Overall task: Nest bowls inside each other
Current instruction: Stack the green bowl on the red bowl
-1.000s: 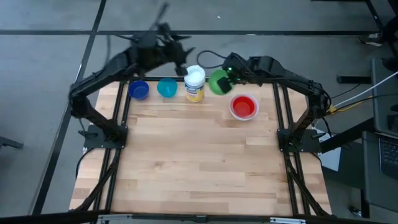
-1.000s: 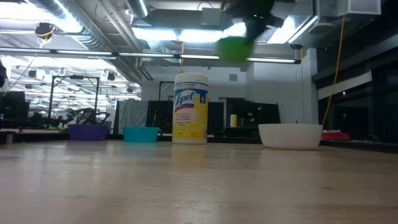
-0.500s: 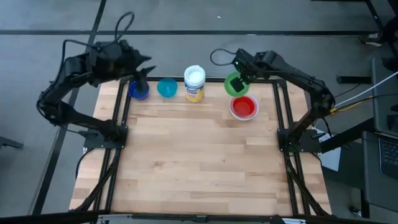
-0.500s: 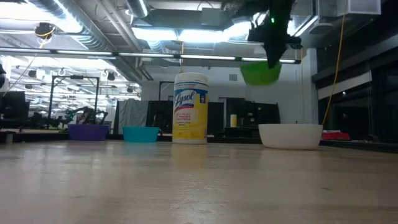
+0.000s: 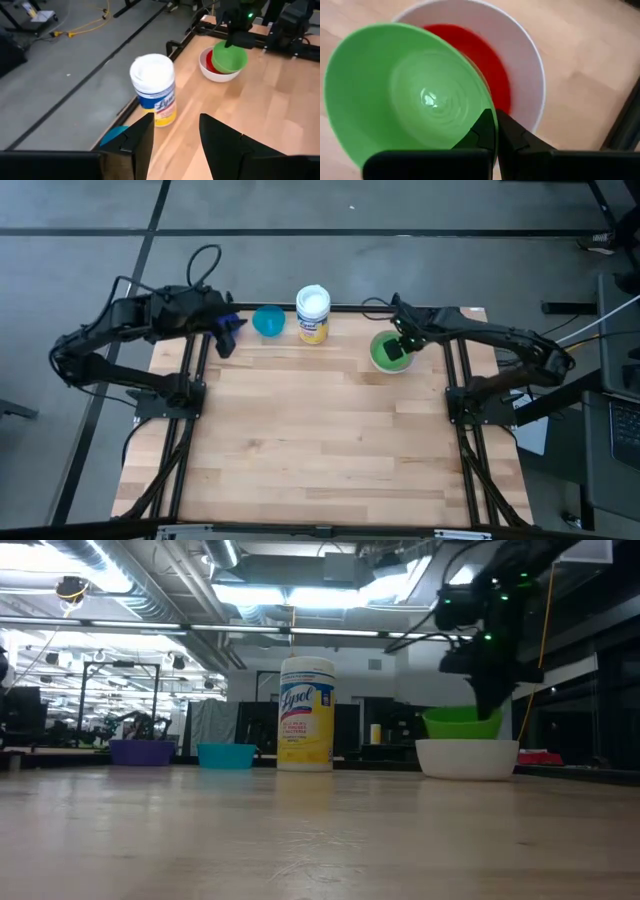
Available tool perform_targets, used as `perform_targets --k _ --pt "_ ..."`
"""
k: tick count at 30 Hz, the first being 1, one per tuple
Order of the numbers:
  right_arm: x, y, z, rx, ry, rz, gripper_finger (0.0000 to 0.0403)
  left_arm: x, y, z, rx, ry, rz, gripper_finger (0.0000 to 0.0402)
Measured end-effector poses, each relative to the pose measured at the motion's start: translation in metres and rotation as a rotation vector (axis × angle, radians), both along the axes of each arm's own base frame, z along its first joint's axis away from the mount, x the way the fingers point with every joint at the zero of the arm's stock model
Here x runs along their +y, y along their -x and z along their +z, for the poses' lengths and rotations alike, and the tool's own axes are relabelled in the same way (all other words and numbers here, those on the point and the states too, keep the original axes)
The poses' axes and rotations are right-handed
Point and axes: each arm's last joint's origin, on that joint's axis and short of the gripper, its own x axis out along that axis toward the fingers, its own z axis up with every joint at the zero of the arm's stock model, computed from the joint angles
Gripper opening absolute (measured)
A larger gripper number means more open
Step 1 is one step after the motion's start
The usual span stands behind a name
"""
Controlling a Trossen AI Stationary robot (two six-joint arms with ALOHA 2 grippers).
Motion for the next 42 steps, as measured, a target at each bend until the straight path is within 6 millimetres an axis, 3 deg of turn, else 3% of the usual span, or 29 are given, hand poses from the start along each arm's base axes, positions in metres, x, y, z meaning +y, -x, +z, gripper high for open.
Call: perform_targets --k 6,11,30,33,42 --pt "0.004 0.022 0.003 -0.042 0.045 -0.061 0.0001 -0.001 -0.008 -0.005 -0.015 0.012 -0.010 0.0152" --pt "-0.001 0.028 0.007 -0.057 0.063 -0.083 0.0001 -0.001 -0.012 -0.005 -0.015 0.012 -0.010 0.0152" --pt "-0.009 0.016 -0.003 -0.092 0.041 -0.054 0.0003 -0.001 -0.013 -0.006 -0.022 0.033 -0.028 0.0152" --pt "-0.011 0.012 -0.003 -0.126 0.048 -0.037 0.0030 -0.003 -0.013 -0.006 -0.020 0.033 -0.043 0.0152" --pt "-0.012 0.011 -0.002 -0.143 0.047 -0.044 0.0171 -0.005 -0.014 -0.006 -0.016 0.027 -0.059 0.0152"
